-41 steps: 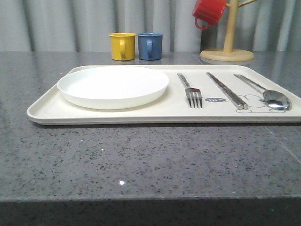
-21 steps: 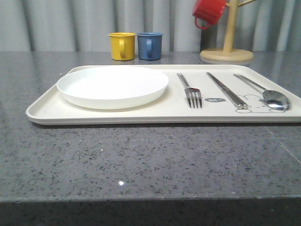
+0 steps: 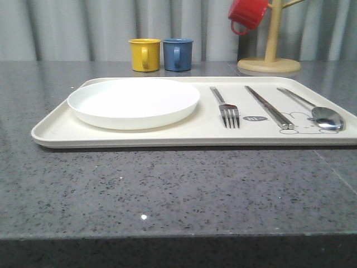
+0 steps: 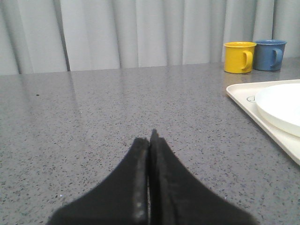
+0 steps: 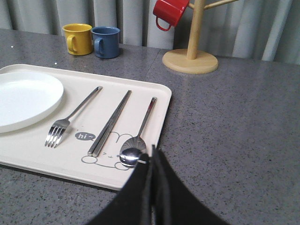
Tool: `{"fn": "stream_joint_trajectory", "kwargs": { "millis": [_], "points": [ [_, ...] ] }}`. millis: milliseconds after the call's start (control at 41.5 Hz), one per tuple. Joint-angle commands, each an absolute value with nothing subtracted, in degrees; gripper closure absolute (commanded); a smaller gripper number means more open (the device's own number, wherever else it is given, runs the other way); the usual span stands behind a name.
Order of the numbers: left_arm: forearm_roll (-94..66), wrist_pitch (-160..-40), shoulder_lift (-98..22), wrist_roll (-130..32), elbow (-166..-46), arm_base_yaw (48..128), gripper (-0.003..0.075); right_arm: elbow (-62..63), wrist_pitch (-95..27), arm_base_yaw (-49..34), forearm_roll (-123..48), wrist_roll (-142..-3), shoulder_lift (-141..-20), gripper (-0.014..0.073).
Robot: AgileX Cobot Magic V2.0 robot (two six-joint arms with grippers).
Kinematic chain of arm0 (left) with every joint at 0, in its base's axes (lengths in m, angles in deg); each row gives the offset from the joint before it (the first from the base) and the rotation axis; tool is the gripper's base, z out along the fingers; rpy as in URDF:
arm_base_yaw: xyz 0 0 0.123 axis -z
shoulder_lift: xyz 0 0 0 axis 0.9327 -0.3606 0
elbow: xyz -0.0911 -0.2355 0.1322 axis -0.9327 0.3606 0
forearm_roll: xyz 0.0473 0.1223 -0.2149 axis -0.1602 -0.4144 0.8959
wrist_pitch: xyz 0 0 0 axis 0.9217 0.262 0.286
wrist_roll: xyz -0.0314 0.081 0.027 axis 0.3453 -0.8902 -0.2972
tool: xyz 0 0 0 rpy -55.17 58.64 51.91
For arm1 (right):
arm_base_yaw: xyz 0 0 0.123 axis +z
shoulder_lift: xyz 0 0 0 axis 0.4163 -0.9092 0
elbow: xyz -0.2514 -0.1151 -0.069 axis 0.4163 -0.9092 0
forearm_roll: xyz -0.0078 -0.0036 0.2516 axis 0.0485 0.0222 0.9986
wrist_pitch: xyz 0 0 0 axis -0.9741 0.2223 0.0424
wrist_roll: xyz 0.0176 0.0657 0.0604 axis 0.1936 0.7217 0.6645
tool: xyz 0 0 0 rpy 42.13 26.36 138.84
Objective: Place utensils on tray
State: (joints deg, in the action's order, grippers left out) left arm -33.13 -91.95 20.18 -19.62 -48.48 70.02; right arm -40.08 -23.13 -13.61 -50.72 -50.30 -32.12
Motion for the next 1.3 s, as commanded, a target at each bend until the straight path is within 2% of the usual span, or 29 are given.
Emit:
{"fn": "stream_joint_trajectory", "kwargs": {
  "millis": [0,241,506,651,1278],
  "points": [
    [-32.9,-86.8,21.3,-19.0,-48.3,69.9,0.0739,-38.8,-27.9,-13.7,-51.5,-51.2,-32.7,0.0706],
    [-32.9,-86.8,21.3,-19.0,-48.3,69.9,0.0739,-45.4,-32.9,-18.7,-53.1,-51.2,-32.3,0.0706],
    [-32.9,-86.8,21.3,-19.0,-48.3,69.9,0.0739,-57.5,-37.3,-26.7,-52.6,-51.2,-24.6,0.0706],
    [-32.9,-86.8,21.3,-19.0,-48.3,69.9,0.0739,-60.8,-37.3,-27.1,-52.6,-51.2,-20.3,0.0706],
    [-32.9,-86.8,21.3,-19.0,-48.3,69.9,0.0739,-61.5,-36.7,-27.3,-52.6,-51.2,-20.3,0.0706]
  ]
}}
